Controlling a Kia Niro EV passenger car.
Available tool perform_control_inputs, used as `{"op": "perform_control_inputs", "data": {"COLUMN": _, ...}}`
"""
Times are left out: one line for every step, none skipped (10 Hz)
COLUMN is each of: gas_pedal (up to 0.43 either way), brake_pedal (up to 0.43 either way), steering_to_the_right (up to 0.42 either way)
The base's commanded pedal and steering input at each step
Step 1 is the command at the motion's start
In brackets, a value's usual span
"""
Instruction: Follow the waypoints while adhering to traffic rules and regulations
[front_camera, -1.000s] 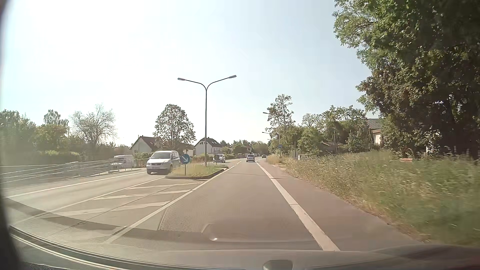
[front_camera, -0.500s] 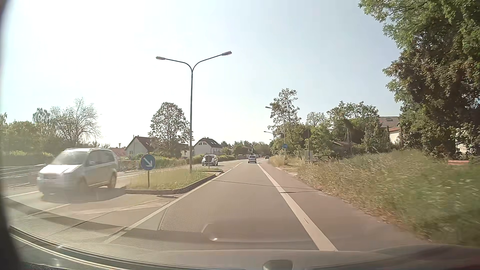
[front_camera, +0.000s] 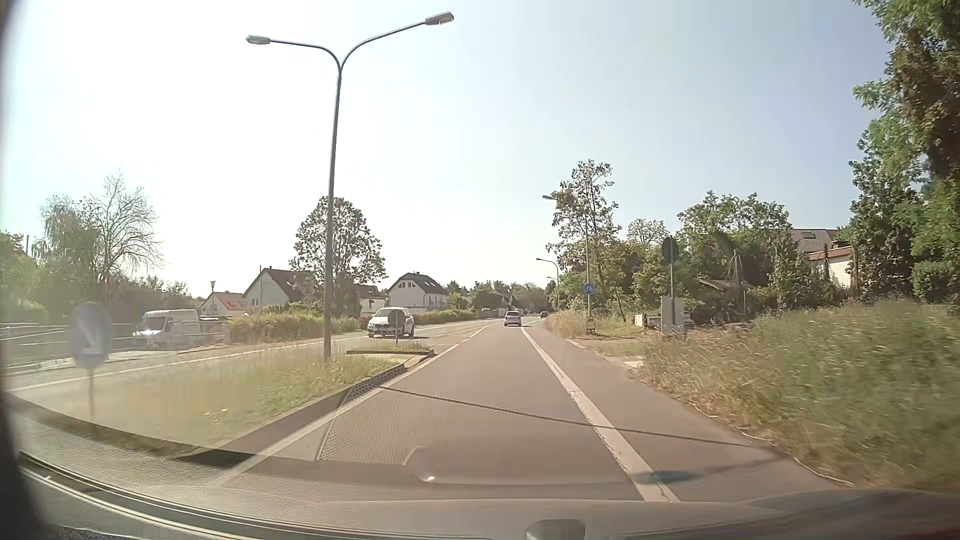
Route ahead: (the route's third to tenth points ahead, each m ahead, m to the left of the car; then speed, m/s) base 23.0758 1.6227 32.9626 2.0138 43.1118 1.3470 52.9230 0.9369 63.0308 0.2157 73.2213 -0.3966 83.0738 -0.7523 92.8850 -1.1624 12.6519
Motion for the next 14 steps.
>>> {"op": "perform_control_inputs", "data": {"gas_pedal": 0.047, "brake_pedal": 0.03, "steering_to_the_right": -0.007}}
{"op": "perform_control_inputs", "data": {"gas_pedal": 0.047, "brake_pedal": 0.024, "steering_to_the_right": -0.008}}
{"op": "perform_control_inputs", "data": {"gas_pedal": 0.047, "brake_pedal": 0.03, "steering_to_the_right": -0.007}}
{"op": "perform_control_inputs", "data": {"gas_pedal": 0.047, "brake_pedal": 0.03, "steering_to_the_right": -0.007}}
{"op": "perform_control_inputs", "data": {"gas_pedal": 0.047, "brake_pedal": 0.03, "steering_to_the_right": -0.007}}
{"op": "perform_control_inputs", "data": {"gas_pedal": 0.047, "brake_pedal": 0.03, "steering_to_the_right": -0.007}}
{"op": "perform_control_inputs", "data": {"gas_pedal": 0.047, "brake_pedal": 0.03, "steering_to_the_right": -0.007}}
{"op": "perform_control_inputs", "data": {"gas_pedal": 0.047, "brake_pedal": 0.03, "steering_to_the_right": -0.006}}
{"op": "perform_control_inputs", "data": {"gas_pedal": 0.047, "brake_pedal": 0.03, "steering_to_the_right": -0.005}}
{"op": "perform_control_inputs", "data": {"gas_pedal": 0.059, "brake_pedal": 0.03, "steering_to_the_right": -0.004}}
{"op": "perform_control_inputs", "data": {"gas_pedal": 0.059, "brake_pedal": 0.03, "steering_to_the_right": -0.003}}
{"op": "perform_control_inputs", "data": {"gas_pedal": 0.059, "brake_pedal": 0.03, "steering_to_the_right": -0.002}}
{"op": "perform_control_inputs", "data": {"gas_pedal": 0.059, "brake_pedal": 0.03, "steering_to_the_right": -0.002}}
{"op": "perform_control_inputs", "data": {"gas_pedal": 0.059, "brake_pedal": 0.03, "steering_to_the_right": -0.001}}
